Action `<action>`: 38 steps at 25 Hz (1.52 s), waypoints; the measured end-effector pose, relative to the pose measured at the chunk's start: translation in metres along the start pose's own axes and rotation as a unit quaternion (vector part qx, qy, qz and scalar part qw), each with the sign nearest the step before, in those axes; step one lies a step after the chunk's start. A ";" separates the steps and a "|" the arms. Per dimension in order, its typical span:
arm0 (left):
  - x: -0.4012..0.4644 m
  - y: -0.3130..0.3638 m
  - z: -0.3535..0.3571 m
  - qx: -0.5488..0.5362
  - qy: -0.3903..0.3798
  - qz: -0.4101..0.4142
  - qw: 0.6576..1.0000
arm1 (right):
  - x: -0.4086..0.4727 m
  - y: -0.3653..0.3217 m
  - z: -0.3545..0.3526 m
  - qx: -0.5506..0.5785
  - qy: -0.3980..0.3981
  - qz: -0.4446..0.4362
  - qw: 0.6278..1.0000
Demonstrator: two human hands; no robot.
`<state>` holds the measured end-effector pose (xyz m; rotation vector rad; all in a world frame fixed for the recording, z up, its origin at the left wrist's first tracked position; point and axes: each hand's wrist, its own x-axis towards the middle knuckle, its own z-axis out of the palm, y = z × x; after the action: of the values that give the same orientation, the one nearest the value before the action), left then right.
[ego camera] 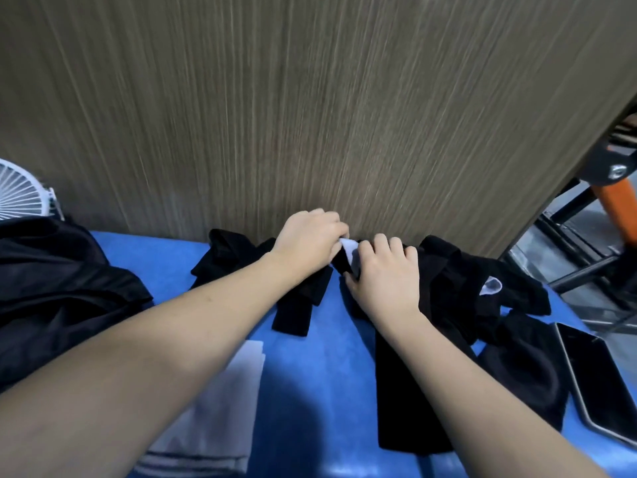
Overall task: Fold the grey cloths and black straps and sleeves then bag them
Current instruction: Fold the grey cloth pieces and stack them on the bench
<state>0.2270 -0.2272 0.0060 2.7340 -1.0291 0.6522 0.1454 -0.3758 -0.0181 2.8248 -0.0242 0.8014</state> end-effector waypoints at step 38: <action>-0.196 0.075 -0.081 -0.091 -0.082 0.099 0.988 | -0.178 0.077 -0.091 0.208 -0.103 -0.114 0.966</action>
<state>0.0187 -0.1446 -0.0096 2.5819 -1.3394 0.3423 -0.0584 -0.4401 -0.0205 3.2057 0.4840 0.5047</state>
